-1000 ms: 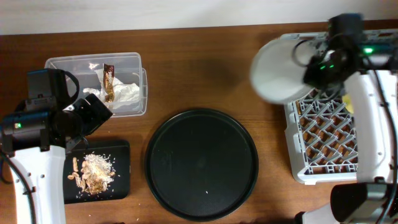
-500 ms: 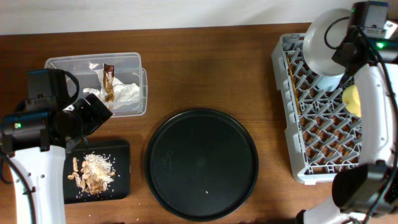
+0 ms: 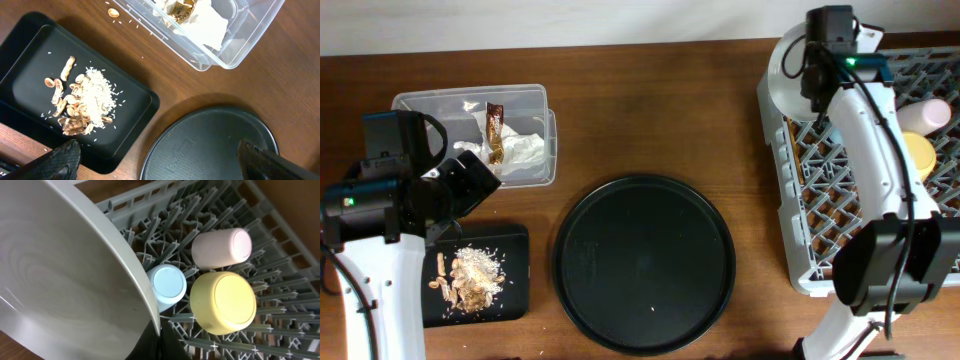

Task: Sort waste into correct bins and load items into the dishwasher rack
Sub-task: 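Lift the white plate with the right gripper and carry it to the rack, then stand the plate upright in the rack's back row and release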

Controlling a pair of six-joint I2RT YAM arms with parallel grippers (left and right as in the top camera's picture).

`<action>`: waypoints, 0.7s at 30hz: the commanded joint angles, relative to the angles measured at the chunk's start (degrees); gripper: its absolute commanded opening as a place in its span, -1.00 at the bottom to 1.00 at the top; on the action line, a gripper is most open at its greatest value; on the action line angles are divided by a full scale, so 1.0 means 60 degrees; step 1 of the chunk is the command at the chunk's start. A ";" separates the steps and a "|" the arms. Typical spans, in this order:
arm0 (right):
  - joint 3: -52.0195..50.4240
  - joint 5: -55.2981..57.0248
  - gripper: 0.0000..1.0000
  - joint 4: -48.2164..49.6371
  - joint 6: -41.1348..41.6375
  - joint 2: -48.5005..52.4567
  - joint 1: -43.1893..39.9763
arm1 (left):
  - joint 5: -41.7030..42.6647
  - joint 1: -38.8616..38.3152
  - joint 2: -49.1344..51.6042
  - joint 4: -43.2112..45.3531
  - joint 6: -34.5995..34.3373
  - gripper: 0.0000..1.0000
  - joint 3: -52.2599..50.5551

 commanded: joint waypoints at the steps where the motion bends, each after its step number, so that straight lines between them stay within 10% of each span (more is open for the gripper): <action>1: 0.0117 0.0911 -0.92 0.0011 0.0076 -0.0026 0.0011 | -0.0007 0.0058 -0.0004 -0.0011 0.0120 0.98 0.0033; 21: -0.0044 0.1450 -0.92 -0.0113 0.0080 0.0732 0.0168 | -0.0007 0.0058 -0.0004 -0.0007 0.0120 0.98 0.0033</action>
